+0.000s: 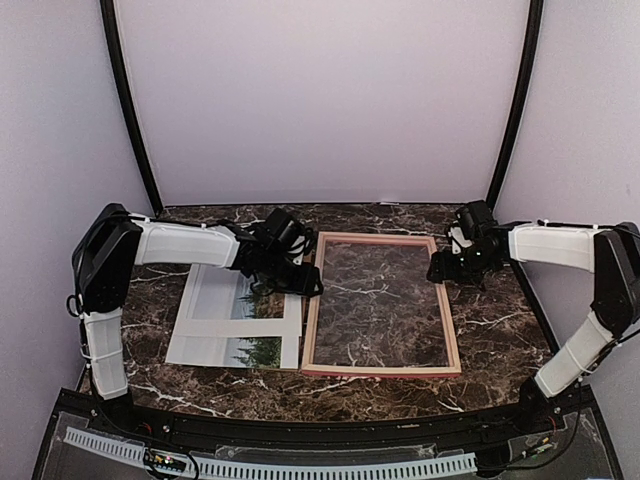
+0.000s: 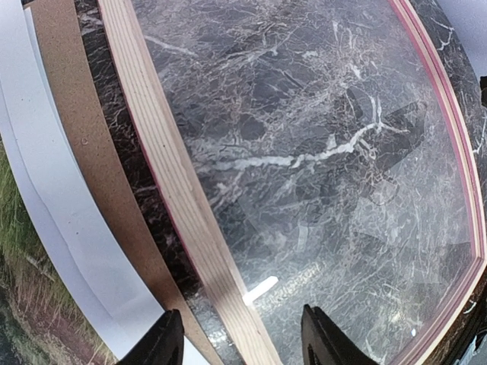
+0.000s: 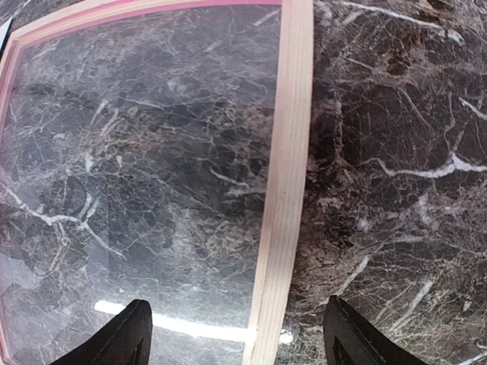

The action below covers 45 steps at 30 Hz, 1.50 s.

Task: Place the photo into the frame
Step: Frame the body at the center of the board.

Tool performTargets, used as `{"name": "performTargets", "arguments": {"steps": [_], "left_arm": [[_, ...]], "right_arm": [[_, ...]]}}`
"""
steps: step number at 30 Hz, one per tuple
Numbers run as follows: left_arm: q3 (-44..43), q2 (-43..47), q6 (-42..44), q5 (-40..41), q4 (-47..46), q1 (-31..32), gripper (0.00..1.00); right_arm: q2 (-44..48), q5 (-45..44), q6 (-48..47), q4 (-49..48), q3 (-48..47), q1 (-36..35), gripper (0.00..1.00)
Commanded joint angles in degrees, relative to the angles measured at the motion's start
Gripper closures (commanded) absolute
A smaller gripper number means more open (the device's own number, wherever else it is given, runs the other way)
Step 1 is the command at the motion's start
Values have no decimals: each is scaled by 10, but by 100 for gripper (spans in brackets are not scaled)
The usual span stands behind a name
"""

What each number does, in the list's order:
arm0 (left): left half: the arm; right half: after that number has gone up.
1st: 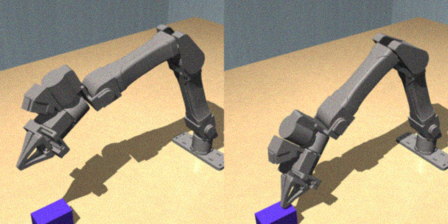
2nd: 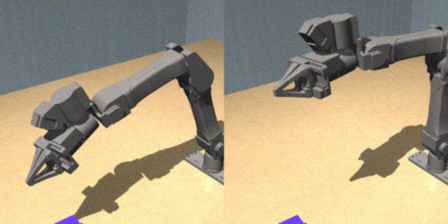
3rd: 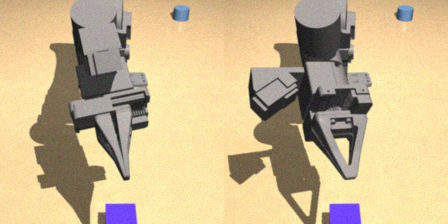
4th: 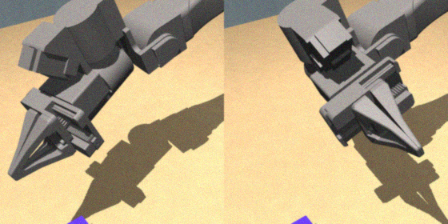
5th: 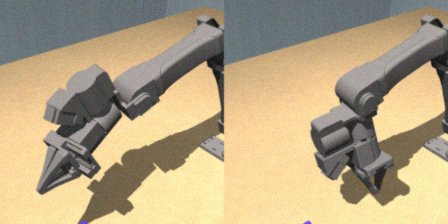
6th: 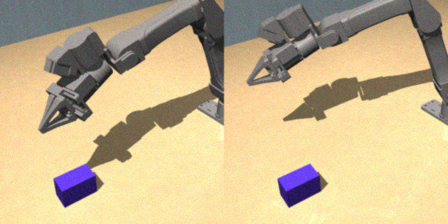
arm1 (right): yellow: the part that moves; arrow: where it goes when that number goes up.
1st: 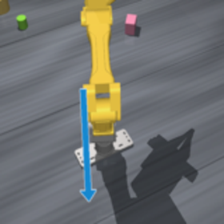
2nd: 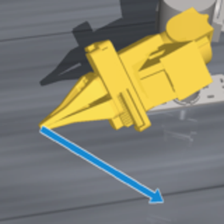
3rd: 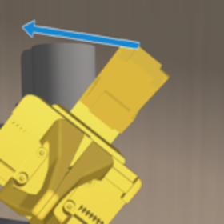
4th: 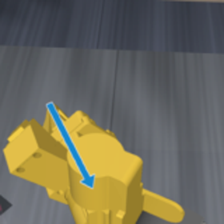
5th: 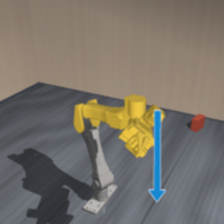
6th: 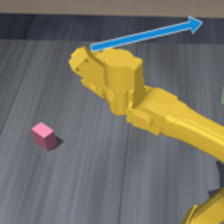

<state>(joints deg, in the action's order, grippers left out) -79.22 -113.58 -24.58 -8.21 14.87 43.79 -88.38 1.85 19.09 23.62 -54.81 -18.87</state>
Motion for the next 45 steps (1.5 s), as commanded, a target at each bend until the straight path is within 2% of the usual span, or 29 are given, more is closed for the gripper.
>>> {"name": "performTargets", "arguments": {"steps": [1, 8, 19, 32, 36, 39, 41, 45], "left_arm": [[-2, -9, 10, -7, 10, 2, 47], [-4, -24, 9, -15, 7, 3, 50], [11, -26, -2, -51, -10, 15, 52], [74, 13, -37, -90, -18, 43, 61], [92, 51, -36, -93, -19, 44, 62], [85, 62, -26, -67, -9, 42, 60], [60, 55, -15, -52, 10, 34, 58], [5, 24, 5, -42, 38, 7, 46]], "right_arm": [[-8, -16, -12, 1, 10, 9, 23], [-41, -16, -19, -3, 13, 12, 33], [-58, -28, -28, -12, 30, 13, 54], [-60, -53, -44, 9, 49, 16, 72], [-42, -53, -39, 20, 57, 16, 74], [-36, -55, -38, 25, 61, 16, 74], [-38, -53, -40, 24, 58, 17, 73], [-47, -47, -42, 23, 39, 20, 66]]}}
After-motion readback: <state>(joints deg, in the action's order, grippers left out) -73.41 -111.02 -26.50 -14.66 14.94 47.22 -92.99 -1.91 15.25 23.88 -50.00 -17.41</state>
